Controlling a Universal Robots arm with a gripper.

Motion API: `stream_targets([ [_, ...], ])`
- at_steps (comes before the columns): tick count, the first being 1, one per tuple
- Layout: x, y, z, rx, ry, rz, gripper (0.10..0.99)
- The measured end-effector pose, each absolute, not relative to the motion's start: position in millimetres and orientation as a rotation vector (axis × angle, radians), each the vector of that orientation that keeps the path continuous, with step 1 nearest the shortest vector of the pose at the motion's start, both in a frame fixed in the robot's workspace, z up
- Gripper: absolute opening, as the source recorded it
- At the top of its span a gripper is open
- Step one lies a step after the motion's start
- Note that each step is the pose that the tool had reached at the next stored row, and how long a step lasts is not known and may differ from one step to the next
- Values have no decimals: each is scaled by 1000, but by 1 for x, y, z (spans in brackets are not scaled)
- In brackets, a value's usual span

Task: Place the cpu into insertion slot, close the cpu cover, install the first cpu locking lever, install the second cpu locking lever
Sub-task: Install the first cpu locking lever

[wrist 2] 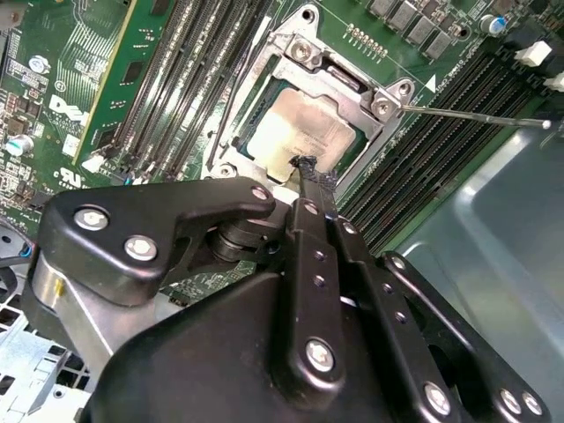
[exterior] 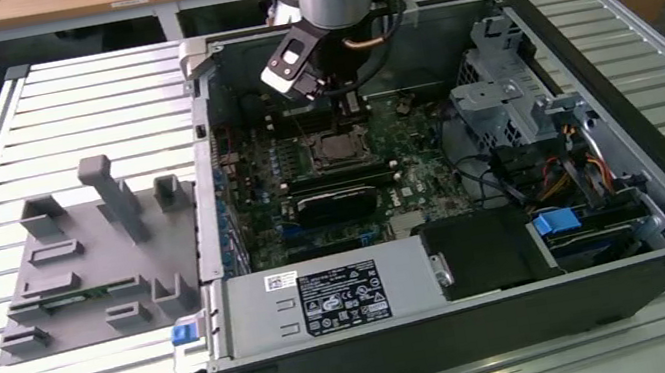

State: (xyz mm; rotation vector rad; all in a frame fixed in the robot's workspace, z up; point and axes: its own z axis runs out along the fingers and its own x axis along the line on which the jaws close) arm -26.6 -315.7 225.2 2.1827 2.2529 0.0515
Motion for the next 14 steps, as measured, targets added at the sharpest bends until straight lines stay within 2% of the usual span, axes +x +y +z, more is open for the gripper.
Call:
stream_targets([
  [14,-27,-316,247,2184,2254,48,106],
])
